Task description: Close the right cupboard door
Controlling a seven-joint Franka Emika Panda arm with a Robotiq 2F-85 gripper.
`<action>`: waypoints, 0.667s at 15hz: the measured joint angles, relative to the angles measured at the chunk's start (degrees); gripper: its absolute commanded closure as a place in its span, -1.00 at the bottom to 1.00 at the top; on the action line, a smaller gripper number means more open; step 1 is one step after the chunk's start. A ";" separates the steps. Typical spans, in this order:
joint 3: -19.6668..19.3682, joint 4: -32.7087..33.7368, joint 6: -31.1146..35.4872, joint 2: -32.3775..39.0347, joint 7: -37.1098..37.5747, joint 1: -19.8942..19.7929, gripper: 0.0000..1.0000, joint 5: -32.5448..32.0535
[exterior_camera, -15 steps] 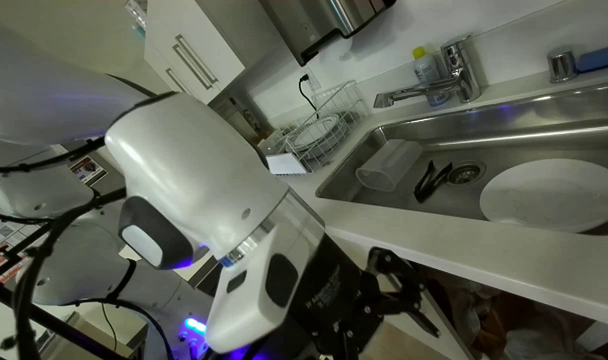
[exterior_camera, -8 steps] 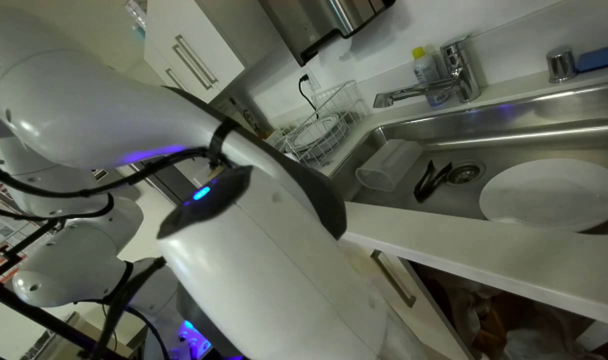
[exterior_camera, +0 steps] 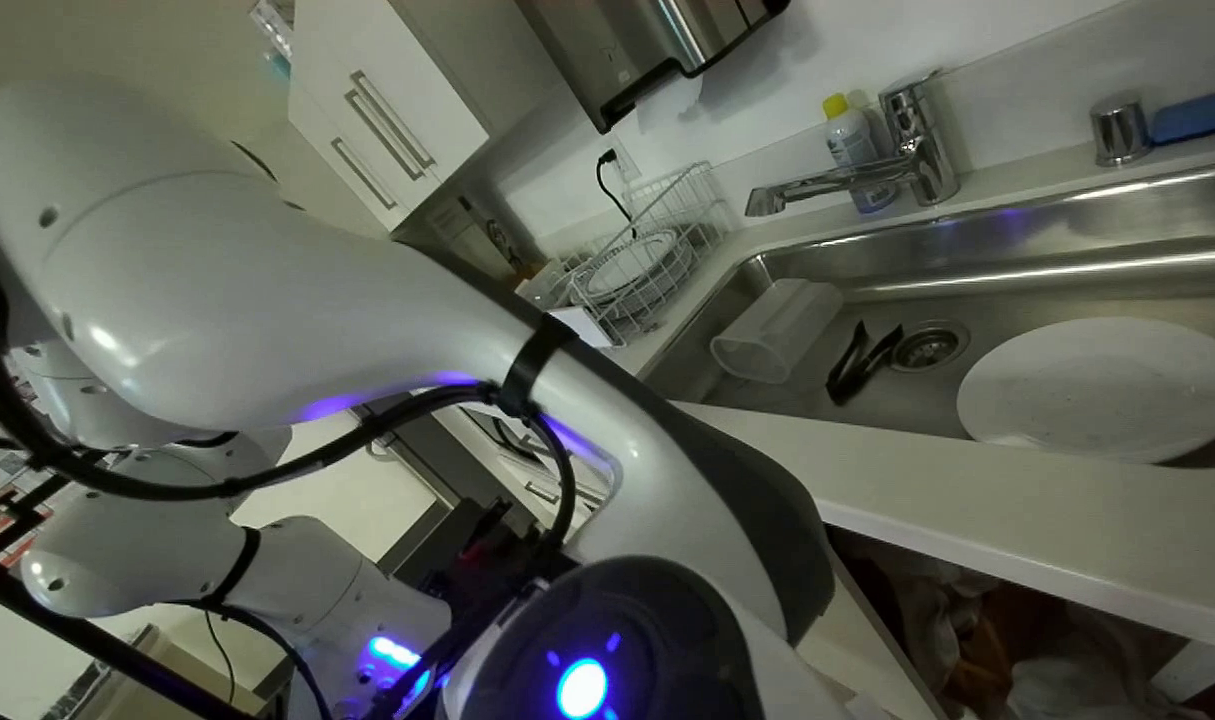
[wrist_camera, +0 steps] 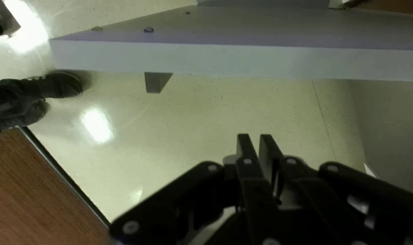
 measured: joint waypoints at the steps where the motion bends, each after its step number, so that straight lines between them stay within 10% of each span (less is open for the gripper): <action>1: 0.84 1.27 -1.41 0.83 0.00 -1.03 1.00 0.45; 10: 8.11 8.52 -14.46 5.08 -0.17 -8.71 1.00 5.28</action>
